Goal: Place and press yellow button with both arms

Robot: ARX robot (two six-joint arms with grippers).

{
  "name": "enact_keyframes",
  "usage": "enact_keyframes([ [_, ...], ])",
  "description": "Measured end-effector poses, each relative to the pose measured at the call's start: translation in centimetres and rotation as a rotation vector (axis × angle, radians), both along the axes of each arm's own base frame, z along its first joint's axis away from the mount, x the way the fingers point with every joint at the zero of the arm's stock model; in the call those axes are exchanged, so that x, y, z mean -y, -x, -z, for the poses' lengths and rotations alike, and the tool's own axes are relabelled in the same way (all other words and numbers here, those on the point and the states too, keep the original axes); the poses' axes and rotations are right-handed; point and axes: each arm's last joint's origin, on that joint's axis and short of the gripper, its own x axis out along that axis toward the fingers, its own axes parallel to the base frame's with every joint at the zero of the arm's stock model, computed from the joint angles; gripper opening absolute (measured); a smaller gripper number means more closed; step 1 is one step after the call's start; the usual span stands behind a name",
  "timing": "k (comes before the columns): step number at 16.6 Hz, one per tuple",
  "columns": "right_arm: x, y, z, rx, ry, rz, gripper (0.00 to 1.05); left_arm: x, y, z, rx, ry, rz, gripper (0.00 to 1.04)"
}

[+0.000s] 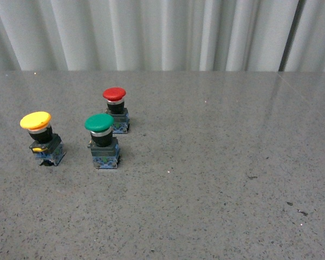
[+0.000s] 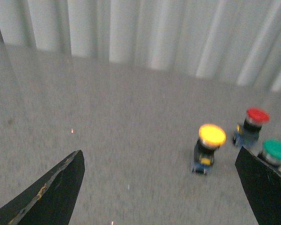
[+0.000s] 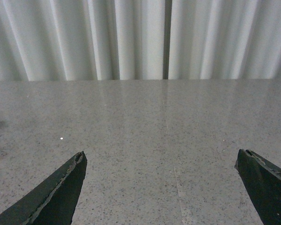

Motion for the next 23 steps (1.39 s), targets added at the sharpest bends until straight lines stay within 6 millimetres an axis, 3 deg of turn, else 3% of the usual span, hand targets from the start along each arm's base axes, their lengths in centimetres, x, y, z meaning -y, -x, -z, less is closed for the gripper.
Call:
enact_keyframes([
  [1, 0.0, 0.0, 0.0, 0.0, 0.0, -0.001, 0.98, -0.3, -2.3, -3.6, 0.12, 0.003, 0.043, 0.98],
  [4, 0.0, 0.0, 0.0, 0.0, 0.0, -0.001, 0.98, -0.3, -7.2, -5.9, 0.098, -0.018, 0.137, 0.98],
  [7, 0.0, 0.0, 0.0, 0.0, 0.0, -0.001, 0.98, 0.4, -12.6, -6.1, -0.065, -0.035, 0.244, 0.98],
  [11, 0.0, 0.0, 0.0, 0.0, 0.0, -0.001, 0.98, 1.5, -18.4, -4.2, -0.262, -0.049, 0.333, 0.98],
  [14, 0.0, 0.0, 0.0, 0.0, 0.0, -0.001, 0.98, 2.0, -20.1, -1.3, -0.378, -0.045, 0.356, 0.98],
  [20, 0.0, 0.0, 0.0, 0.0, 0.0, -0.001, 0.98, 2.6, -21.1, 1.8, -0.473, -0.03, 0.407, 0.98],
  [23, 0.0, 0.0, 0.0, 0.0, 0.0, -0.001, 0.98, 2.9, -21.1, 2.3, -0.491, -0.072, 0.408, 0.98],
])
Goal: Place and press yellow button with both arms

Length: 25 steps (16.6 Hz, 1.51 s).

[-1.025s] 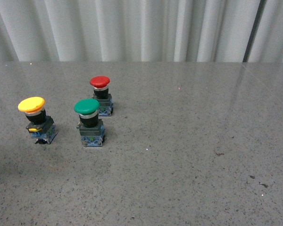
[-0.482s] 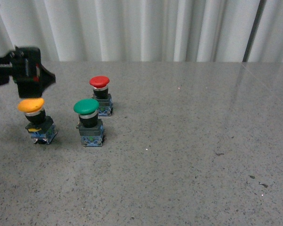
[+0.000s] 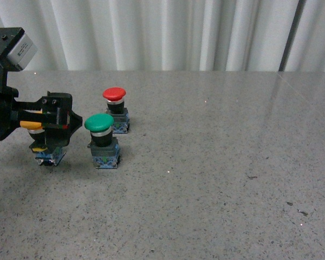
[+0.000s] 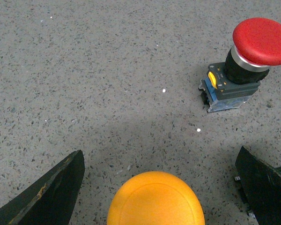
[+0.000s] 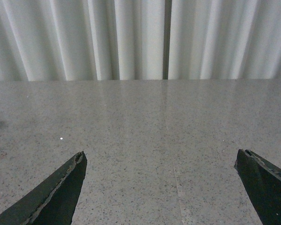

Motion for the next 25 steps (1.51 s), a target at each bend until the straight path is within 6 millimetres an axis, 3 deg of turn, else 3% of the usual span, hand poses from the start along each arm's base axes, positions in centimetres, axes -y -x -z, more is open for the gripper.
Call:
enact_keyframes([
  [2, 0.0, 0.0, 0.0, 0.0, 0.0, 0.0, 0.98, -0.1, 0.2, 0.2, 0.008, -0.043, -0.003, 0.95],
  [7, 0.0, 0.0, 0.0, 0.0, 0.0, 0.0, 0.98, -0.5, 0.8, -0.7, 0.047, -0.095, -0.012, 0.45],
  [9, 0.0, 0.0, 0.0, 0.0, 0.0, 0.0, 0.98, -0.2, 1.4, -1.9, 0.067, -0.105, -0.001, 0.35],
  [12, 0.0, 0.0, 0.0, 0.0, 0.0, 0.0, 0.98, 1.9, 2.7, -5.7, 0.149, -0.11, 0.048, 0.34],
  [15, 0.0, 0.0, 0.0, 0.0, 0.0, 0.0, 0.98, 7.1, 3.2, -12.2, 0.326, -0.051, 0.163, 0.34],
  [16, 0.0, 0.0, 0.0, 0.0, 0.0, 0.0, 0.98, 9.1, 3.0, -13.2, 0.339, -0.027, 0.195, 0.34],
  [18, 0.0, 0.0, 0.0, 0.0, 0.0, 0.0, 0.98, 12.9, 1.3, -12.2, 0.277, 0.019, 0.222, 0.34],
  [20, 0.0, 0.0, 0.0, 0.0, 0.0, 0.0, 0.98, 15.4, -0.2, -9.1, 0.175, 0.048, 0.2, 0.34],
  [23, 0.0, 0.0, 0.0, 0.0, 0.0, 0.0, 0.98, 17.3, -0.8, -5.8, 0.097, 0.101, 0.133, 0.34],
  [24, 0.0, 0.0, 0.0, 0.0, 0.0, 0.0, 0.98, 17.4, -0.8, -5.4, 0.094, 0.115, 0.115, 0.34],
  [25, 0.0, 0.0, 0.0, 0.0, 0.0, 0.0, 0.98, 16.1, -0.3, -4.5, 0.084, 0.14, 0.12, 0.34],
])
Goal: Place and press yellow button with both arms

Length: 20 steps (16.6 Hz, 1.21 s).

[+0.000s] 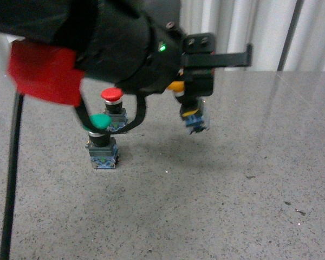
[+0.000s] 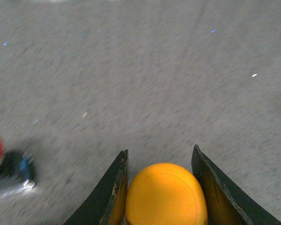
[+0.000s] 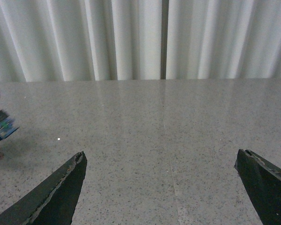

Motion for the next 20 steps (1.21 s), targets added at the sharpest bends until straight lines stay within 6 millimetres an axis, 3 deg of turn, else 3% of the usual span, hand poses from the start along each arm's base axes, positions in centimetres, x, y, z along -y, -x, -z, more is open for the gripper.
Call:
enact_keyframes([
  [2, 0.0, 0.0, 0.0, 0.002, 0.0, 0.0, 0.98, 0.5, 0.4, 2.0, -0.043, -0.024, -0.069, 0.34],
  [4, 0.0, 0.0, 0.0, 0.0, 0.0, 0.0, 0.98, 3.1, 0.9, 3.4, -0.084, -0.038, -0.005, 0.34],
  [5, 0.0, 0.0, 0.0, 0.0, 0.0, 0.001, 0.98, 4.0, 0.3, 3.2, -0.072, -0.013, 0.027, 0.34],
  [8, 0.0, 0.0, 0.0, 0.0, 0.0, 0.0, 0.98, 3.2, -1.3, 3.0, -0.056, -0.016, -0.021, 0.34],
  [15, 0.0, 0.0, 0.0, 0.0, 0.0, 0.0, 0.98, 3.8, -1.4, 3.5, -0.079, -0.04, -0.001, 0.36],
  [20, 0.0, 0.0, 0.0, 0.0, 0.0, 0.0, 0.98, 4.1, -1.8, 2.9, -0.079, -0.037, 0.007, 0.93],
])
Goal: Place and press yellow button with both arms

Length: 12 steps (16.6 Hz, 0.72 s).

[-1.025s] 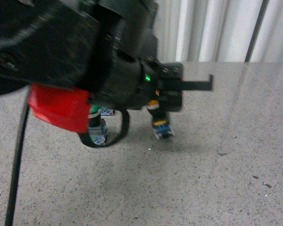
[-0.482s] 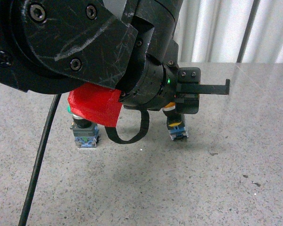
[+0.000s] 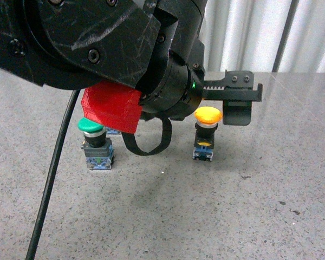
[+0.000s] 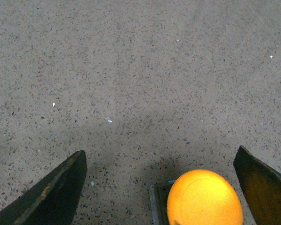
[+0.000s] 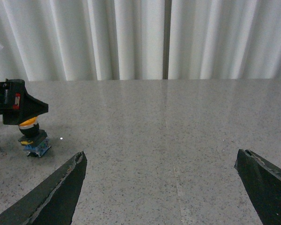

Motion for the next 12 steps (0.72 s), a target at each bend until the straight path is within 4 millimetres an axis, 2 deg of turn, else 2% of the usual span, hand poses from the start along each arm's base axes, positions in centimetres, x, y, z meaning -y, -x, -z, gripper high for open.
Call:
enact_keyframes([
  [1, 0.0, 0.0, 0.0, 0.0, 0.0, 0.0, 0.98, 0.1, -0.1, -0.3, 0.009, 0.002, 0.002, 1.0],
  [3, 0.0, 0.0, 0.0, 0.0, 0.0, 0.0, 0.98, -0.4, -0.4, -1.7, 0.068, 0.02, -0.005, 0.98],
  [4, 0.0, 0.0, 0.0, 0.0, 0.0, 0.0, 0.98, -1.2, -0.4, -3.7, 0.138, 0.038, -0.018, 0.98],
  [5, 0.0, 0.0, 0.0, 0.0, 0.0, 0.0, 0.98, -2.6, -0.4, -6.5, 0.247, 0.045, -0.056, 0.98],
  [7, 0.0, 0.0, 0.0, 0.0, 0.0, 0.0, 0.98, -7.2, 0.9, -11.9, 0.448, 0.022, -0.143, 0.98],
  [8, 0.0, 0.0, 0.0, 0.0, 0.0, 0.0, 0.98, -9.9, 1.8, -13.6, 0.524, -0.027, -0.185, 0.98],
  [9, 0.0, 0.0, 0.0, 0.0, 0.0, 0.0, 0.98, -12.4, 2.7, -14.7, 0.573, -0.092, -0.231, 0.98],
  [10, 0.0, 0.0, 0.0, 0.0, 0.0, 0.0, 0.98, -14.8, 4.3, -15.4, 0.581, -0.15, -0.296, 0.93],
  [11, 0.0, 0.0, 0.0, 0.0, 0.0, 0.0, 0.98, -16.7, 7.1, -14.9, 0.562, -0.118, -0.328, 0.81],
  [12, 0.0, 0.0, 0.0, 0.0, 0.0, 0.0, 0.98, -17.0, 7.6, -14.7, 0.56, -0.112, -0.33, 0.79],
])
